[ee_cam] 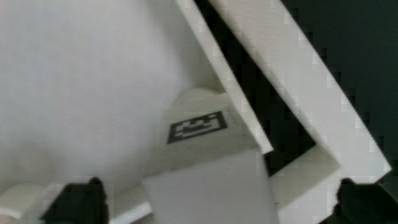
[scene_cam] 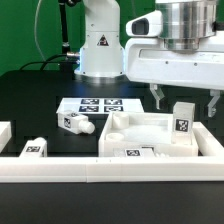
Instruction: Assemble one leg
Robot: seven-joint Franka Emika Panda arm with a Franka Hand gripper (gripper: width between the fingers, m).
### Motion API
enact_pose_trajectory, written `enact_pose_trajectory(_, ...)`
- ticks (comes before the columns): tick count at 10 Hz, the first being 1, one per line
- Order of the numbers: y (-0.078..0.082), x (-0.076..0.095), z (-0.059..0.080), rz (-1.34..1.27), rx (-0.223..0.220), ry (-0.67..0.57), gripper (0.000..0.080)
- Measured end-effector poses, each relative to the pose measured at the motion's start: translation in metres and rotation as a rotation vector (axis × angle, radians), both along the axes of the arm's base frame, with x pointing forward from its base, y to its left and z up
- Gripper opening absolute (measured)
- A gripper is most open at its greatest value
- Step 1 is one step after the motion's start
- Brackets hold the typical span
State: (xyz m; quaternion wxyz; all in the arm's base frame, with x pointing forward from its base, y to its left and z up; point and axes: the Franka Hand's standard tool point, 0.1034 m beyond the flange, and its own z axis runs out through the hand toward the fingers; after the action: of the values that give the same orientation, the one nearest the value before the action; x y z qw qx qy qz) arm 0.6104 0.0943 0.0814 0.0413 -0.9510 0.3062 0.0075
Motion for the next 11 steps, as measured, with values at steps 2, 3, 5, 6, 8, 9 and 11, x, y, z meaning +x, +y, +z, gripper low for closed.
enact_pose_trajectory(2,0.000,0.000,0.000,-0.006,0.000,0.000,0.0386)
enact_pose_trajectory(3,-0.003,0.000,0.000,-0.002,-0.004,0.000,0.0306)
enact_pose_trajectory(5,-0.007,0.000,0.000,-0.023,-0.004,0.001,0.0306)
enact_pose_trajectory(6,-0.010,0.001,0.000,-0.037,-0.003,0.002,0.0305)
enact_pose_trajectory(8,-0.018,0.000,0.000,-0.163,-0.009,0.012,0.0304)
enact_pose_trajectory(9,-0.023,0.001,0.001,-0.206,-0.014,0.014,0.0304)
enact_pose_trajectory(11,-0.025,0.001,0.004,-0.197,-0.012,0.012,0.0304)
